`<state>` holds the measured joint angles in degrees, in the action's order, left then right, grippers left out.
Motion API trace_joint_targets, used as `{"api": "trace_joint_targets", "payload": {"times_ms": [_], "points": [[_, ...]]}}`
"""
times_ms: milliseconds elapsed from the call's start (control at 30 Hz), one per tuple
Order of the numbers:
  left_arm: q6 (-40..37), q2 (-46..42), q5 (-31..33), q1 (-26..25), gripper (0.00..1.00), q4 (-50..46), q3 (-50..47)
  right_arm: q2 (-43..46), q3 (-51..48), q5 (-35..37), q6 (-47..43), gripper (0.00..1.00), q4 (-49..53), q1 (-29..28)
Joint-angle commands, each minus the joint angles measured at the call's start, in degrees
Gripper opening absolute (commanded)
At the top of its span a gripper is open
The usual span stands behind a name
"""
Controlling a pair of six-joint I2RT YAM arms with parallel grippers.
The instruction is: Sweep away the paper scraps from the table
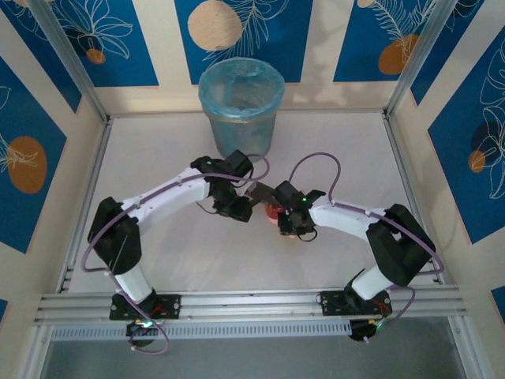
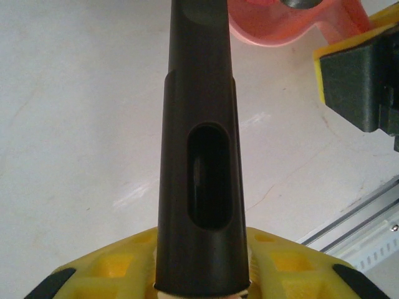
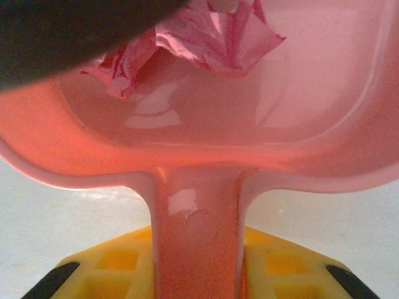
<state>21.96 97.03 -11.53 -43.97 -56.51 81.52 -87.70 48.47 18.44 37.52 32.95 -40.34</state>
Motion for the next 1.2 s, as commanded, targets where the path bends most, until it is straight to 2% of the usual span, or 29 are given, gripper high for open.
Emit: {"api": "trace_joint_targets", "payload": {"times_ms": [0, 267, 633, 1067, 1167], "points": [[0.02, -4.51, 1.32, 1.81, 0.0, -0.7, -1.97, -1.78, 1.68, -3.68, -3.35, 0.0, -0.97, -1.29], [1.01, -11.5, 1.49, 5.36, 0.0, -1.43, -6.72, -4.48, 2.4, -3.08, -10.0, 0.0, -6.36, -2.97], [4.61, -19.66, 3.53, 7.18, 0.0, -3.09, -12.56, -0.99, -0.14, -4.74, -14.54, 0.0, -13.35, -3.26], [4.59, -24.33, -0.77, 8.65, 0.0, -0.3, -13.87, 5.01, 0.32, 3.56, -18.47, 0.0, -15.18, -5.1], [5.77, -27.13, -1.03, 8.72, 0.0, 3.54, -14.69, 6.54, 1.08, 4.39, -19.35, 0.0, -14.56, -5.27]]}}
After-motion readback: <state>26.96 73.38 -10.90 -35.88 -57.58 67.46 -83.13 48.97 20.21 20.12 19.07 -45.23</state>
